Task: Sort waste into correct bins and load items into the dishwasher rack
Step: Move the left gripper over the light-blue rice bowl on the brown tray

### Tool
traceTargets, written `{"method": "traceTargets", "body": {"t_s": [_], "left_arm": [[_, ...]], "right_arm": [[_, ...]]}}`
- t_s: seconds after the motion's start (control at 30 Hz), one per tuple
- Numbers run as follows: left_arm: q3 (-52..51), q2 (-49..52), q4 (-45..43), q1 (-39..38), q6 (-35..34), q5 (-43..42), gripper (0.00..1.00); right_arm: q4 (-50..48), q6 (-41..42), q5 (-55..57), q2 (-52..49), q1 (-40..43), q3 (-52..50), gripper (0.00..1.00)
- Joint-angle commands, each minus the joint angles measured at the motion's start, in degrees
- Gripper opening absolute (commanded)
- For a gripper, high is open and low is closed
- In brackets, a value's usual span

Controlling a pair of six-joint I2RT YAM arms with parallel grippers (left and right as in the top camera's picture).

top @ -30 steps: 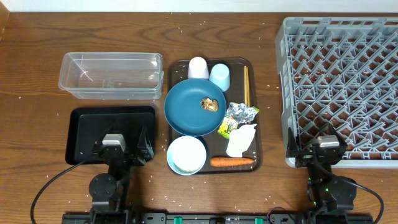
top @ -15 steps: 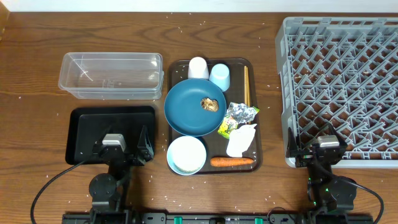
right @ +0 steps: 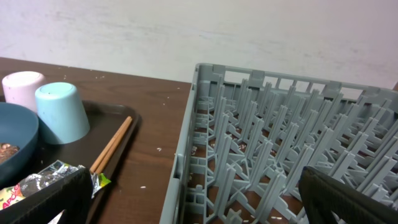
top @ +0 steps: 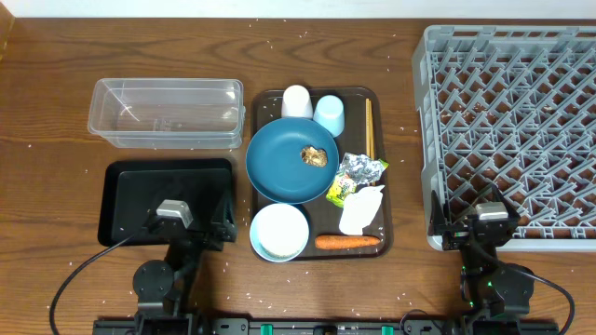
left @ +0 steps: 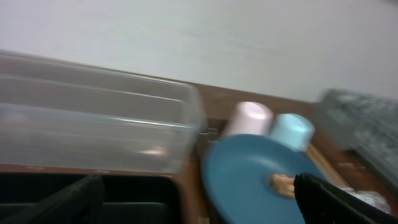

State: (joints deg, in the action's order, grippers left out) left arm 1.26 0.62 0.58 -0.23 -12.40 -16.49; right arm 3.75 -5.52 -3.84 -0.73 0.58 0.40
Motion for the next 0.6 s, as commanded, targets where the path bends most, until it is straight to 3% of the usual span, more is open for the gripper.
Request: {"method": "traceTargets", "body": {"t_s": [0.0, 0.2, 0.43, 0.57], "left_arm": [[-1.03, -0.39, 1.46, -0.24, -12.48, -12.7, 0.98], [-1.03, -0.39, 1.44, -0.22, -25.92, -12.87, 0.98], [-1.03, -0.39, -3.43, -0.22, -28.76, -11.43, 0.98], [-1.03, -0.39, -10.8, -0.24, -35.19, -17.11, 0.98]], "right_arm": [[0.28, -0.35, 0.61, -0.04, 0.52, -0.09, 0.99], [0.28, -0.33, 0.61, -0.04, 0.52, -0.09, 0.99], [0.28, -0.35, 0.61, -0.04, 0.52, -0.09, 0.99], [0.28, -0.35, 0.61, -0.04, 0.52, -0.09, 0.99]]}}
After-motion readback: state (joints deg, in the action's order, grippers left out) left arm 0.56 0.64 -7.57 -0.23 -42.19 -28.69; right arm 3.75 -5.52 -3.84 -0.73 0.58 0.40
